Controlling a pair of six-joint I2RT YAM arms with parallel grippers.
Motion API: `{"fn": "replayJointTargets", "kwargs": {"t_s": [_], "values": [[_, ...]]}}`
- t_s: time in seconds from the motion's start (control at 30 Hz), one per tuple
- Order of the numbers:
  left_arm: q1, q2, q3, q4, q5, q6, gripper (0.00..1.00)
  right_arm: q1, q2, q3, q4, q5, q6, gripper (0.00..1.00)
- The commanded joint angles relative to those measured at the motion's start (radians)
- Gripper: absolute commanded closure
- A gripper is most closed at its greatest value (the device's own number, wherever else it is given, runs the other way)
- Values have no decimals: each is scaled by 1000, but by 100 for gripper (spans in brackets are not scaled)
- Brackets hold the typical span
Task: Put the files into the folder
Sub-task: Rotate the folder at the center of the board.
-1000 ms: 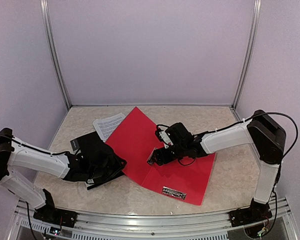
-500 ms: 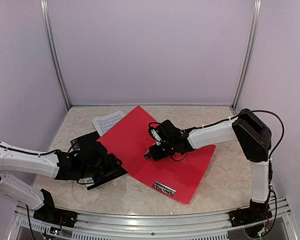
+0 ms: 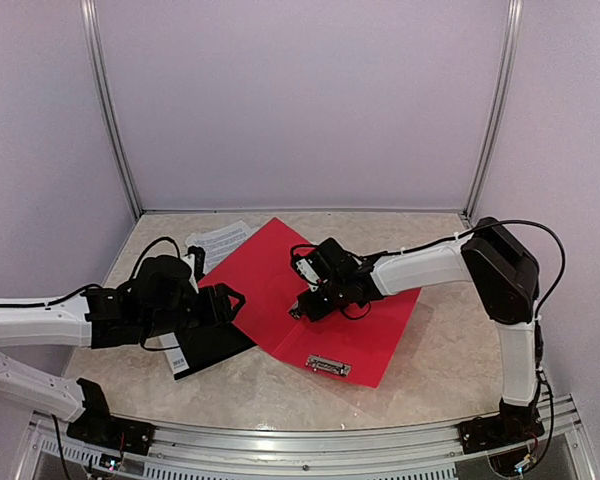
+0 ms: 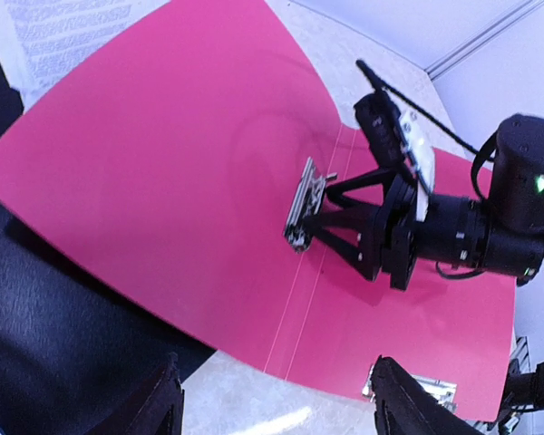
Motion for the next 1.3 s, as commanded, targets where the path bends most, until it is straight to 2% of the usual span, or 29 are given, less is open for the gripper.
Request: {"fn": "replayJointTargets", "kwargs": {"t_s": [0.0,0.17,0.37,0.47,0.57,0.67,0.83,1.0,1.27], "values": [[67,91,99,115,60,121,32,5,-18,-90,-109,-70,-119,50],[142,277,182,240,174,91,32,6,-94,-167,-143,-134,-210,51],[151,551,370,266,319,113,33,4,-165,-240,-181,-229,-317,51],[151,616,390,297,344,89,33,3,-203,-286,-163,-265,-337,52],[154,617,379,320,335,96,33,2,-242,-331,-128,-238,-313,51],[158,607,386,280,306,128,33,-13,-277,-364,-81,-200,-247,46],[160,574,371,247,247,179,33,-54,-323,-410,37,-199,-25,38],[160,560,354,241,204,191,33,-72,-332,-466,215,-281,127,36],[159,569,325,263,204,183,33,-80,-284,-496,391,-311,310,32]]}}
